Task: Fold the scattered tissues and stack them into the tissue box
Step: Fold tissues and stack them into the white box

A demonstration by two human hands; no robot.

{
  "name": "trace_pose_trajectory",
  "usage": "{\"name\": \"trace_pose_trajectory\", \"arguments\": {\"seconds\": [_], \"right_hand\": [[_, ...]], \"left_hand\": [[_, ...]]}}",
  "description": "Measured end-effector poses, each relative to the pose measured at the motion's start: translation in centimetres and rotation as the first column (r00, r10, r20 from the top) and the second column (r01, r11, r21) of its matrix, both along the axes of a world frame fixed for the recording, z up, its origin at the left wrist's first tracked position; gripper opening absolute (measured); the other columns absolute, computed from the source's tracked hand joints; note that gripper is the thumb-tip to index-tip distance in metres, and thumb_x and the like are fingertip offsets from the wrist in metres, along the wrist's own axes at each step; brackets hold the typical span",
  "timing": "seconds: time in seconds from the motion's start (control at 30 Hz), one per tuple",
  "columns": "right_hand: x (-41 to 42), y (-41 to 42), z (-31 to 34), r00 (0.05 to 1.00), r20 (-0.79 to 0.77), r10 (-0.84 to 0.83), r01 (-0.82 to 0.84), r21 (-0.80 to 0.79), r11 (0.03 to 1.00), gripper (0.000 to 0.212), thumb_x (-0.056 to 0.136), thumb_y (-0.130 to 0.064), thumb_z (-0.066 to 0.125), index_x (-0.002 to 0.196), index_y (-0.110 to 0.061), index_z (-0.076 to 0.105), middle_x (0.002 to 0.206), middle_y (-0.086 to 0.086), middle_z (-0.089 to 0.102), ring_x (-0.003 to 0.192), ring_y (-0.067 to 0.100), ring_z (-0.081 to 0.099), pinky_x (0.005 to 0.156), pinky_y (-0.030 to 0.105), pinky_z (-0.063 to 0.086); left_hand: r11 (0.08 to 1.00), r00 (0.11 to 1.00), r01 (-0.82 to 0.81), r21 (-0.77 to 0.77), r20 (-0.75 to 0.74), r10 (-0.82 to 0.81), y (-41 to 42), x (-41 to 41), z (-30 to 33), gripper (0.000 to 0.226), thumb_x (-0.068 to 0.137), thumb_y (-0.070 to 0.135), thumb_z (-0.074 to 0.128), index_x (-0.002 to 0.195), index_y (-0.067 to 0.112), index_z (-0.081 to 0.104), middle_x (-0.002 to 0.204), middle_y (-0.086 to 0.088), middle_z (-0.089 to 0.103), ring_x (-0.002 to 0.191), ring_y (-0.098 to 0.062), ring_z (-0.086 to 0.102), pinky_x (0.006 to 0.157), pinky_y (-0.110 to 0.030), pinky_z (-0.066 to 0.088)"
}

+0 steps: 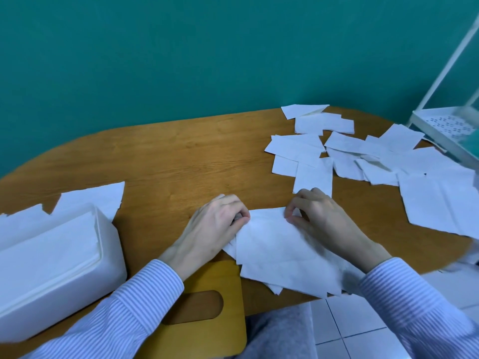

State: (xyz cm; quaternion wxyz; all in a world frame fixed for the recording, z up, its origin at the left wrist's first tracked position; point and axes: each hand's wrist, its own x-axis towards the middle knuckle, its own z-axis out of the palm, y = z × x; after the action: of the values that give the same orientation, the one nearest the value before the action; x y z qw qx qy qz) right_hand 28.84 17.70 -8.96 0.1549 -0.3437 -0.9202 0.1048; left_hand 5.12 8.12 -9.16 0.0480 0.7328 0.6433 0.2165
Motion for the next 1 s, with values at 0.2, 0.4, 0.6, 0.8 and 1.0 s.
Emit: {"name": "trace_pose_trajectory", "arguments": {"seconds": [0.2, 0.4, 0.6, 0.8, 1.0], "right_hand": [[0.0, -0.2, 4.0, 0.981, -0.193, -0.028, 0.020, -0.042, 0.999, 0.009, 0.099, -0.020, 0.054, 0.093, -0.027, 0.054, 0.088, -0.012, 0.058, 0.085, 0.009, 0.052, 0.071, 0.037, 0.049], [0.4, -0.8, 7.6, 0.961, -0.272, -0.037, 0.038, -0.005, 0.999, 0.015, 0.100, -0.018, 0.053, 0.106, -0.029, 0.063, 0.096, -0.016, 0.056, 0.087, 0.002, 0.054, 0.073, 0.017, 0.043], [1.6, -3.4, 9.4, 0.947, -0.315, -0.067, 0.052, -0.058, 0.997, 0.013, 0.096, -0.014, 0.059, 0.094, -0.022, 0.070, 0.089, -0.014, 0.061, 0.082, -0.002, 0.055, 0.067, 0.012, 0.039], [3.3, -5.2, 7.7, 0.944, -0.289, -0.161, 0.069, -0.305, 0.950, 0.018, 0.093, -0.017, 0.064, 0.085, -0.032, 0.070, 0.085, -0.019, 0.066, 0.086, -0.002, 0.059, 0.066, 0.011, 0.040], [3.4, -4.7, 2.4, 0.967, -0.109, -0.231, 0.159, -0.452, 0.878, 0.030, 0.093, -0.017, 0.065, 0.079, -0.044, 0.065, 0.077, -0.021, 0.065, 0.076, -0.004, 0.059, 0.064, 0.014, 0.042]], "left_hand": [[0.994, 0.999, 0.004, 0.107, 0.039, -0.008, -0.1, -0.2, 4.4, 0.008, 0.097, 0.030, 0.062, 0.095, 0.025, 0.067, 0.094, 0.016, 0.062, 0.090, -0.004, 0.056, 0.076, -0.028, 0.048], [0.984, 0.998, 0.038, 0.177, 0.038, -0.045, -0.4, -0.1, 8.6, 0.011, 0.097, 0.021, 0.063, 0.103, 0.020, 0.072, 0.093, 0.009, 0.061, 0.087, -0.004, 0.055, 0.074, -0.022, 0.044], [0.991, 0.992, 0.104, 0.081, 0.062, -0.110, -2.6, 1.0, 10.3, 0.016, 0.103, 0.030, 0.050, 0.099, 0.025, 0.064, 0.096, 0.015, 0.054, 0.090, -0.004, 0.054, 0.075, -0.021, 0.043], [0.985, 0.940, 0.141, -0.098, 0.325, -0.102, -3.7, 2.0, 8.2, 0.017, 0.104, 0.026, 0.052, 0.096, 0.024, 0.066, 0.083, 0.023, 0.060, 0.084, 0.003, 0.056, 0.068, -0.011, 0.036], [0.951, 0.952, 0.130, -0.279, 0.302, -0.041, -1.4, 2.4, 2.4, 0.014, 0.101, 0.028, 0.057, 0.101, 0.029, 0.071, 0.082, 0.010, 0.065, 0.079, -0.003, 0.059, 0.064, -0.019, 0.041]]}}
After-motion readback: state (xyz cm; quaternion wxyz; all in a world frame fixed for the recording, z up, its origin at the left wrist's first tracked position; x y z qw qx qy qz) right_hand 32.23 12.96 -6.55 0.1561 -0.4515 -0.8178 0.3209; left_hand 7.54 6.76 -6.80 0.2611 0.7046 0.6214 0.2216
